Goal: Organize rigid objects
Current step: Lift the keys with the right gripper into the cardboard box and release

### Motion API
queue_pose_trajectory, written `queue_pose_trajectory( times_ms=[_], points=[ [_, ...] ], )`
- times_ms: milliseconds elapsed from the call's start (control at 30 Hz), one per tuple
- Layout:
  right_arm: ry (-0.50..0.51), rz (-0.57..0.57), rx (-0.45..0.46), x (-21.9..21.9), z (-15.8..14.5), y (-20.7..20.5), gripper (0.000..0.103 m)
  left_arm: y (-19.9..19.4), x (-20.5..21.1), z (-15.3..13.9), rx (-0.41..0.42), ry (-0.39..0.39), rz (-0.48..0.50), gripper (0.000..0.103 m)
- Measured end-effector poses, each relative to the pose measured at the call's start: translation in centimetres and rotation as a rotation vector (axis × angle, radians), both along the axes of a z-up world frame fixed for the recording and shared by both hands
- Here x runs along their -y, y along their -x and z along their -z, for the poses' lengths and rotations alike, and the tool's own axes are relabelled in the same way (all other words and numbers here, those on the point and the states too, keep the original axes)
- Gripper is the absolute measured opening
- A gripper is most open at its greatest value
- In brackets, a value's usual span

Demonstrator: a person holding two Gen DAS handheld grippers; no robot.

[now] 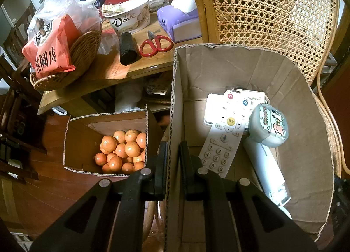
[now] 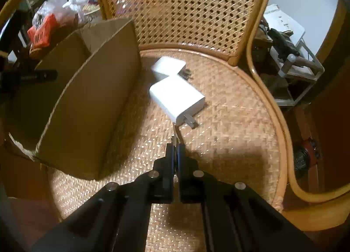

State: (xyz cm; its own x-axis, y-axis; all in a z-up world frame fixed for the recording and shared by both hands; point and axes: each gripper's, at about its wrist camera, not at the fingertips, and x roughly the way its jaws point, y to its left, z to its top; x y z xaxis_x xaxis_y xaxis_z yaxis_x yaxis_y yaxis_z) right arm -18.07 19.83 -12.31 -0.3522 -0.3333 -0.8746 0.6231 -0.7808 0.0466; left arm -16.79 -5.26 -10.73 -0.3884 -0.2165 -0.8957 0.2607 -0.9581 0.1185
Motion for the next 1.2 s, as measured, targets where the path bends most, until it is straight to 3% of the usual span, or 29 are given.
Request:
queue_pose_trajectory(
  times_ms=[667,1200],
  points=[
    [0.189,0.096,-0.084,0.0,-6.3,3.0,0.004,0.1,-0.1,0.1,-0.001,-0.004,-0.005,0.009],
    [0.197,0.106,-0.115,3.7,-8.3,5.3,0.004,0.1,-0.1,0.1,-0.001,-0.003,-0.009,0.009]
  ],
)
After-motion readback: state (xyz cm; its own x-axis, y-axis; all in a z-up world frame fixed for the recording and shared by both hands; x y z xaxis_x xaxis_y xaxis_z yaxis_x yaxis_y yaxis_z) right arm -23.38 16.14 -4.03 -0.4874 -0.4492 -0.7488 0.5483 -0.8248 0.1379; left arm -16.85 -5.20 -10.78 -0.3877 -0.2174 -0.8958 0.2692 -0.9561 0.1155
